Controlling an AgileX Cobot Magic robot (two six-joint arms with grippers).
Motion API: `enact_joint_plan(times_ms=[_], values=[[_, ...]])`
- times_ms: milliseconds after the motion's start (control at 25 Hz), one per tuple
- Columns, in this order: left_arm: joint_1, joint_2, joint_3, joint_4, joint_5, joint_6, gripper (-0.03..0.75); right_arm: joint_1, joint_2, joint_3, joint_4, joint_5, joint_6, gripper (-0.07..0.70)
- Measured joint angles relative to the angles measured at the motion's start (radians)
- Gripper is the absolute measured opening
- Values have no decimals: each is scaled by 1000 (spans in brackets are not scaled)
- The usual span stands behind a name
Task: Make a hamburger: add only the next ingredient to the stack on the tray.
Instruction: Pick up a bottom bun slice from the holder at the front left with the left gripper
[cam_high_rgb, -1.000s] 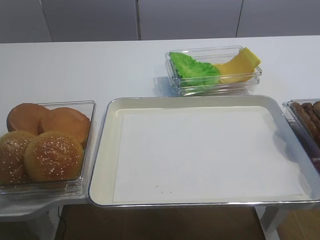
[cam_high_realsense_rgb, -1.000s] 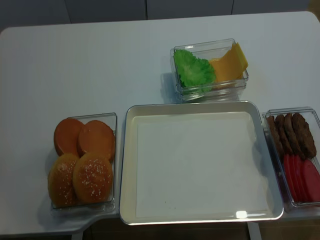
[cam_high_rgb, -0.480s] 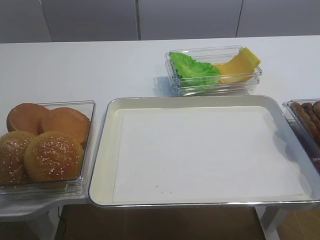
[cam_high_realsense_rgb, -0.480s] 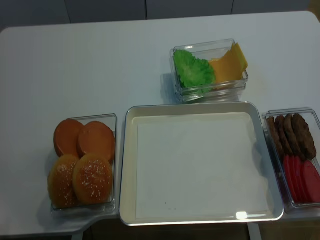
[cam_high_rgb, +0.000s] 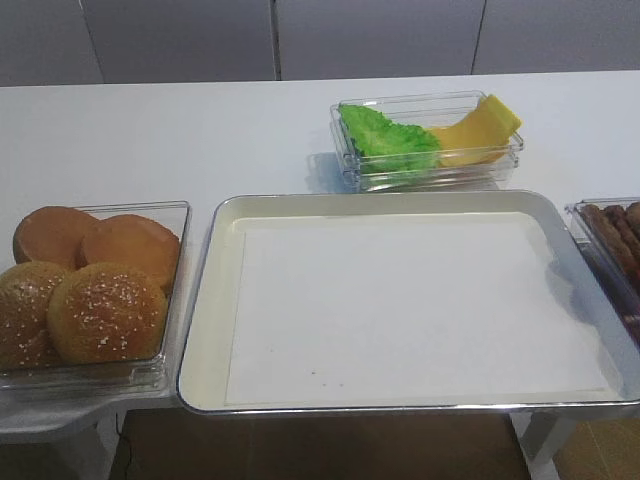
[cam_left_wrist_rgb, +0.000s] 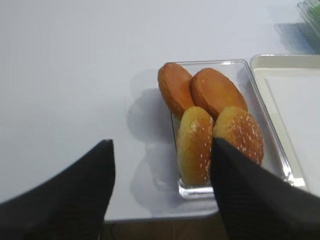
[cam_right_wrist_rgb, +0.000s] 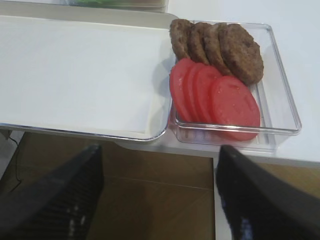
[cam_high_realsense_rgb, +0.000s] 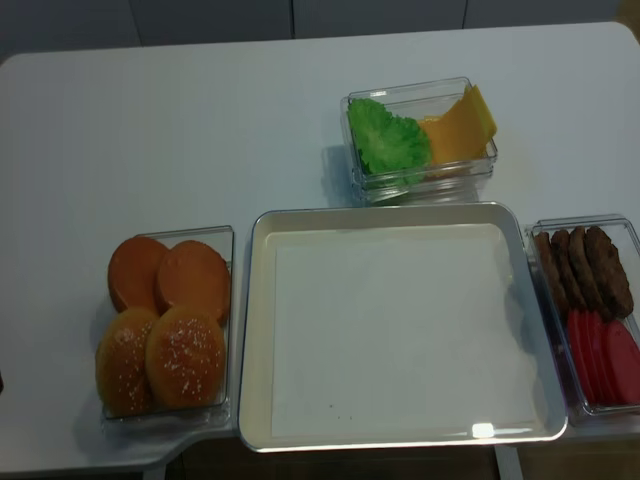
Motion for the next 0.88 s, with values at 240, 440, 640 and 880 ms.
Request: enact_joint_plan(times_ms=[240, 440, 640, 880], values=[[0, 363, -96, -35, -175, -14, 449, 0, 0, 0, 0, 0, 0, 531], [0, 657, -239, -117, -194, -10, 449, 0, 0, 0, 0, 0, 0, 531], [0, 845, -343, -174, -202, -4, 448, 0, 0, 0, 0, 0, 0, 531], [86, 1005, -358, -375, -166, 114, 448, 0, 0, 0, 0, 0, 0, 531]])
